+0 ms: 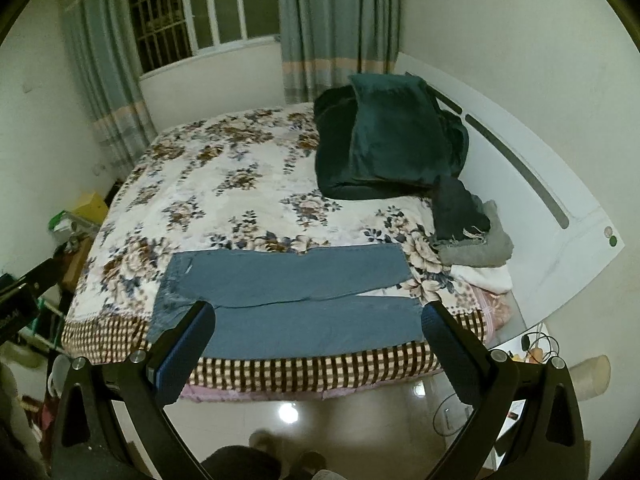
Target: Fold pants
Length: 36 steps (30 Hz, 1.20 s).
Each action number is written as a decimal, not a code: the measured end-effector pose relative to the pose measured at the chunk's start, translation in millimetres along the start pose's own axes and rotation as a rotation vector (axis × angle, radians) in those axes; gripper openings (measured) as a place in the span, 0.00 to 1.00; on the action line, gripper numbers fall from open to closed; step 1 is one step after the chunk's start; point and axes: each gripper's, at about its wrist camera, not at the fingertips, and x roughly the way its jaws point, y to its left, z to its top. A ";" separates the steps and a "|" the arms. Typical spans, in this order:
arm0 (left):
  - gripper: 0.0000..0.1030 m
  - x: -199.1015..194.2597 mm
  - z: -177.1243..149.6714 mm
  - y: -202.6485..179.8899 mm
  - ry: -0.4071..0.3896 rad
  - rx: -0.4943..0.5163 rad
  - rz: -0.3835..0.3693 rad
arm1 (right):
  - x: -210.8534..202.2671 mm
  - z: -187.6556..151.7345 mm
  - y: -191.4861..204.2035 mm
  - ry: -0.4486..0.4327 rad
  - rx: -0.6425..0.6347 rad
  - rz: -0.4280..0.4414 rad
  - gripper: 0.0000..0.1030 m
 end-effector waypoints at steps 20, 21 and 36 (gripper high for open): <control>1.00 447.5 98.9 -83.3 0.450 0.029 0.099 | 503.3 144.1 -65.1 0.402 0.311 -0.163 1.00; 1.00 480.6 94.2 -83.4 0.496 0.019 0.107 | 532.2 142.9 -72.8 0.430 0.343 -0.163 1.00; 0.98 769.5 0.1 -47.1 1.007 -0.360 0.231 | 890.8 45.4 -169.4 0.803 0.771 -0.259 1.00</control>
